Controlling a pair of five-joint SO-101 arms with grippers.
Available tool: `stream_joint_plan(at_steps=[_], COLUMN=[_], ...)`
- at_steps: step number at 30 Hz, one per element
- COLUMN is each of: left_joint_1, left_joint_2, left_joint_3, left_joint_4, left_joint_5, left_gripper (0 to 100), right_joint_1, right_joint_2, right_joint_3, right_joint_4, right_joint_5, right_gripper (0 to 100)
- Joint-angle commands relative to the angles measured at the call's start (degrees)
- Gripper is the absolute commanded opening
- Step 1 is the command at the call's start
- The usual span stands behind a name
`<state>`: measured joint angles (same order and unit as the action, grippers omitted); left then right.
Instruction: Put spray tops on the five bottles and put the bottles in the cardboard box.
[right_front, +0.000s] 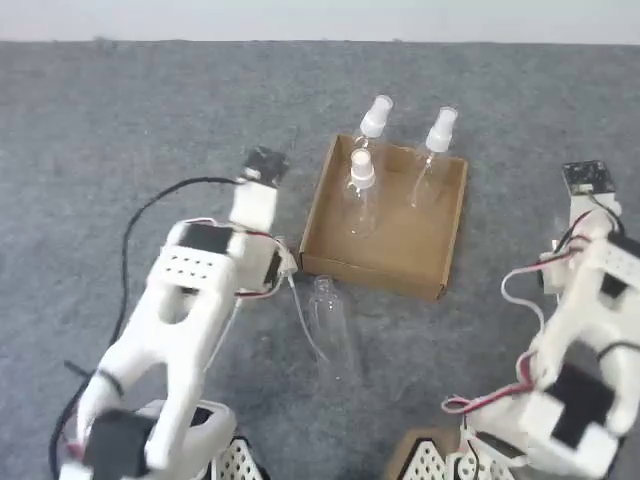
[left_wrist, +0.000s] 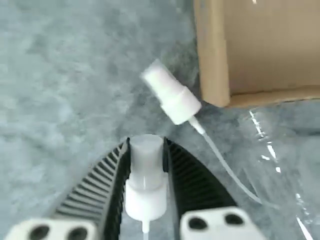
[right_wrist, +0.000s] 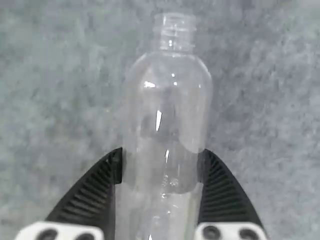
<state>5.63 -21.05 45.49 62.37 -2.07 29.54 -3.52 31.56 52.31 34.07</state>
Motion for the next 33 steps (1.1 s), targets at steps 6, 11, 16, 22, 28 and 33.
stream_joint_plan(at_steps=[6,11,16,22,28,33], left_joint_1=[-7.12,-8.35,-8.79,-8.79,-8.88,-8.88], left_joint_2=[-1.58,9.05,16.44,20.75,21.45,21.54], left_joint_3=[-2.86,-4.35,-8.04,-9.01,-8.66,-7.08], left_joint_4=[-2.37,-8.35,-9.49,-10.46,-10.46,-10.64], left_joint_5=[-1.85,-1.93,-1.67,-1.76,-1.85,-1.76], left_gripper=[1,1,2,8,9,13], right_joint_1=[0.4,0.4,-0.75,-0.92,-0.84,-0.84], right_joint_2=[12.09,11.47,9.98,9.98,9.98,9.98], right_joint_3=[-10.11,-10.29,-13.01,-17.85,-18.02,-18.02], right_joint_4=[-1.01,-1.1,0.04,4.44,4.7,4.7], right_joint_5=[3.52,4.22,4.22,4.13,4.31,4.4], right_gripper=[18.9,27.3,30.8,30.8,30.8,30.8])
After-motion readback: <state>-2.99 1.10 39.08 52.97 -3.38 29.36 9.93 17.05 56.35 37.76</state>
